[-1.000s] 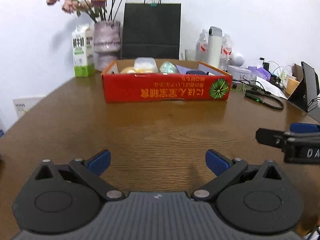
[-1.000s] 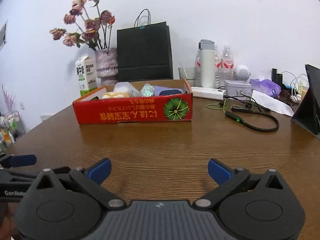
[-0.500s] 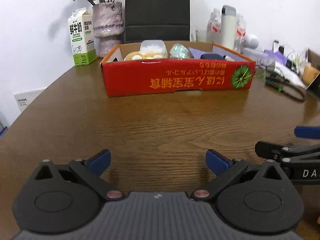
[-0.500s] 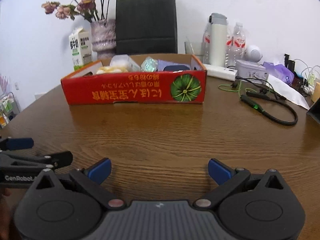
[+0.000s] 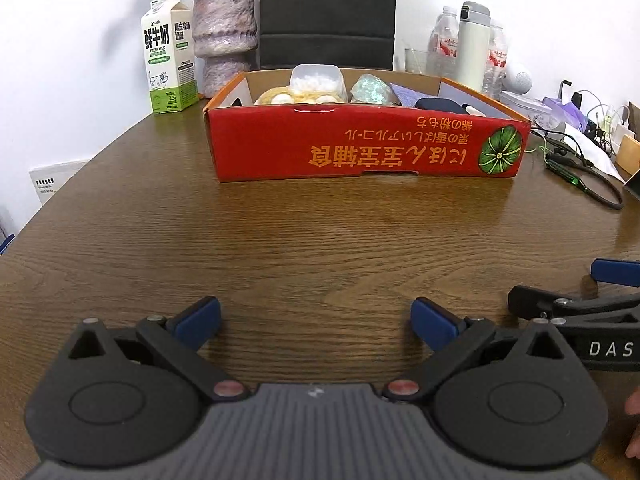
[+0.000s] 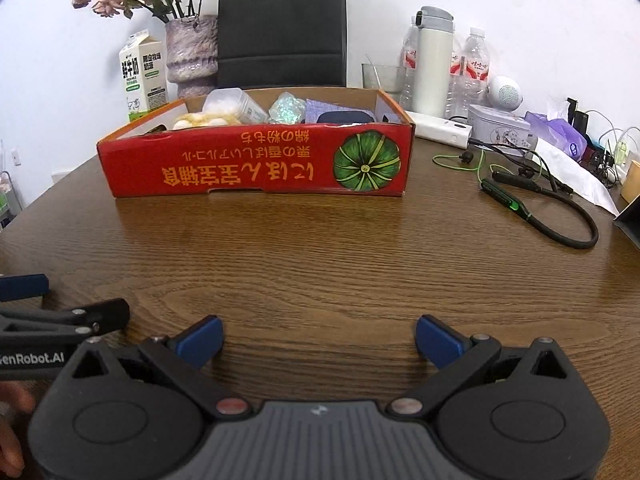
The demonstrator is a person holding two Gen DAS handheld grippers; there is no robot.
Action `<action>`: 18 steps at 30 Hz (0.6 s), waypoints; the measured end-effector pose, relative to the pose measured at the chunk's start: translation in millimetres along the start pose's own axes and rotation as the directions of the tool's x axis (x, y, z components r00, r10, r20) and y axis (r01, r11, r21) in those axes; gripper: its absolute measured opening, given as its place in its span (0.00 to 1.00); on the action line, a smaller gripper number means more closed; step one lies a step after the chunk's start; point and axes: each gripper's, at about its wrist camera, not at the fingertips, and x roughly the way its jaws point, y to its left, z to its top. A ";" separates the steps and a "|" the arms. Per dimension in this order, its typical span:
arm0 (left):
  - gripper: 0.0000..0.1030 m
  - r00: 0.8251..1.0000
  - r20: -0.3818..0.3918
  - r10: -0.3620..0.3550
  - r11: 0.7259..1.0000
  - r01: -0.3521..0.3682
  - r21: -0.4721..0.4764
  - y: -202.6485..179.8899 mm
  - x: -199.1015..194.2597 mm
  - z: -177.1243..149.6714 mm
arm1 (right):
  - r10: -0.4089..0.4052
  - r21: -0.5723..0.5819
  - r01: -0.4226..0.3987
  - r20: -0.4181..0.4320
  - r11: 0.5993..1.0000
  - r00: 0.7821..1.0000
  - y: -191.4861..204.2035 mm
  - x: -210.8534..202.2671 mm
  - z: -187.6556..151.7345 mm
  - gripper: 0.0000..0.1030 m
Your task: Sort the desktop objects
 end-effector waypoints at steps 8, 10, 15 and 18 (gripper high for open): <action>1.00 1.000 0.000 0.002 1.000 -0.002 -0.002 0.7 0.2 0.0 | -0.001 -0.001 0.001 0.000 1.000 1.000 0.1 0.0 0.2 1.00; 1.00 1.000 0.000 0.002 1.000 -0.002 -0.002 0.6 0.1 -0.3 | -0.003 0.000 0.003 0.001 1.000 1.000 1.0 0.0 0.4 1.00; 1.00 1.000 0.000 0.002 1.000 -0.002 -0.003 0.9 0.4 -0.4 | -0.008 0.005 0.008 0.001 1.000 1.000 1.5 -0.4 0.1 1.00; 1.00 1.000 0.001 0.002 1.000 -0.002 -0.003 1.5 0.3 -0.6 | -0.008 0.004 0.008 0.001 1.000 1.000 1.6 -0.3 0.3 1.00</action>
